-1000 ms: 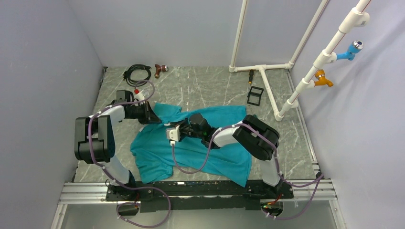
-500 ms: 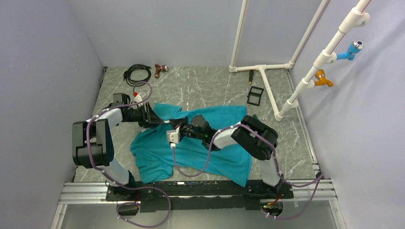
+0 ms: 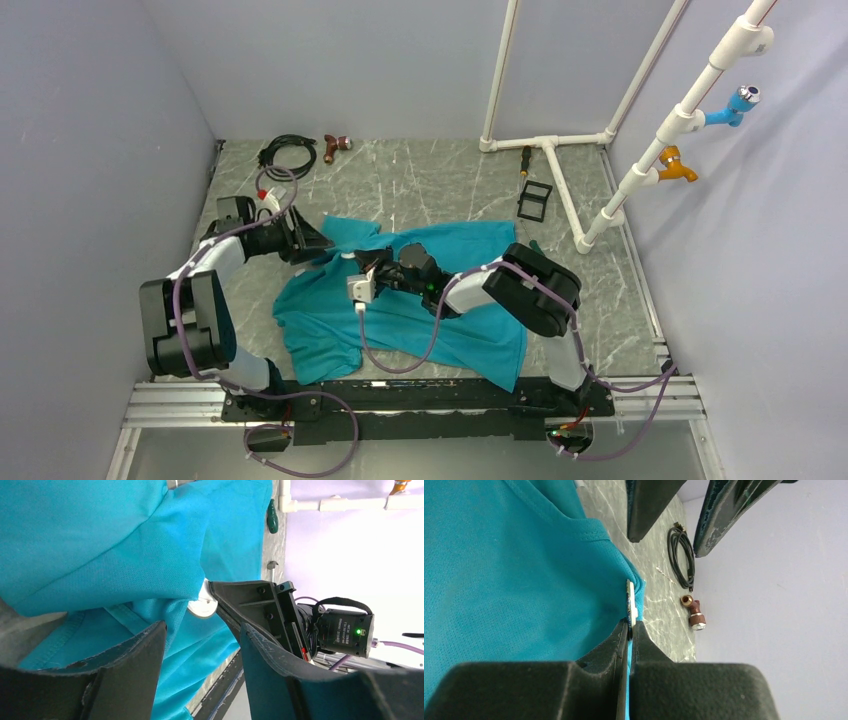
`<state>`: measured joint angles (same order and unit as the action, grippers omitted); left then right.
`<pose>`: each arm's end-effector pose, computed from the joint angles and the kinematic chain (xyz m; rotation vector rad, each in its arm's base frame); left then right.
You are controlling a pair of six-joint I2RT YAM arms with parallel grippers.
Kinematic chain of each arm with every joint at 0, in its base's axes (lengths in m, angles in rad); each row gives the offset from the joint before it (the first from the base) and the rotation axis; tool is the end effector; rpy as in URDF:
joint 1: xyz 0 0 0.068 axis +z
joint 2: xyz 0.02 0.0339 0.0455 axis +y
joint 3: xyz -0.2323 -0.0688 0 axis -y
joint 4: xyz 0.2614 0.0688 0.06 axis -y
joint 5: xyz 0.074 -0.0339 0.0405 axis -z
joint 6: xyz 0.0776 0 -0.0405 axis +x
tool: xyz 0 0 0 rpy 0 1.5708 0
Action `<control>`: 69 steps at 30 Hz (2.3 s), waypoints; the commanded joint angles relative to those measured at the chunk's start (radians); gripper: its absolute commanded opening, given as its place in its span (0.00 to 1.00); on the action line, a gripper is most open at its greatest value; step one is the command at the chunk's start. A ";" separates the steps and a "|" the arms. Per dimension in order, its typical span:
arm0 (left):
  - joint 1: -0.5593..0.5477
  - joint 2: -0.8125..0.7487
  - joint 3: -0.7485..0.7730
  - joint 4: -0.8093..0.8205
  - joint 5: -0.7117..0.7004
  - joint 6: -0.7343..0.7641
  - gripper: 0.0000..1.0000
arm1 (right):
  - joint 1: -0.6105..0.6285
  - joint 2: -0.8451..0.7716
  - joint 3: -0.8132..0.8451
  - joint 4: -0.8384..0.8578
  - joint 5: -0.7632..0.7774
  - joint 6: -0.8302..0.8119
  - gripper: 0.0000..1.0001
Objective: Remove the brooch from the garment
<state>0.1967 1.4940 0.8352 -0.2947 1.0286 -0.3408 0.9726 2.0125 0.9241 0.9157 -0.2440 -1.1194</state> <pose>0.3186 -0.0043 0.1395 -0.2096 2.3093 -1.3384 0.2327 0.3748 0.0941 -1.5868 0.7126 0.1049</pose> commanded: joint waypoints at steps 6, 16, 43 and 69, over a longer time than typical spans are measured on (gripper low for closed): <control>-0.012 0.021 -0.088 0.096 0.038 -0.174 0.58 | 0.023 0.014 -0.004 0.044 0.047 -0.001 0.00; -0.038 0.060 -0.076 0.183 0.068 -0.234 0.49 | 0.032 0.022 0.000 0.033 0.074 0.003 0.00; -0.083 0.066 -0.131 0.299 0.021 -0.461 0.44 | 0.040 0.029 0.014 0.015 0.140 0.036 0.00; -0.105 0.165 -0.096 0.363 -0.030 -0.527 0.27 | 0.045 0.040 0.036 0.032 0.145 0.065 0.00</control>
<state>0.0990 1.6474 0.7044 0.0246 1.0019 -0.8463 1.0100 2.0449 0.9295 0.9134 -0.1040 -1.0874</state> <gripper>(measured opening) 0.300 0.027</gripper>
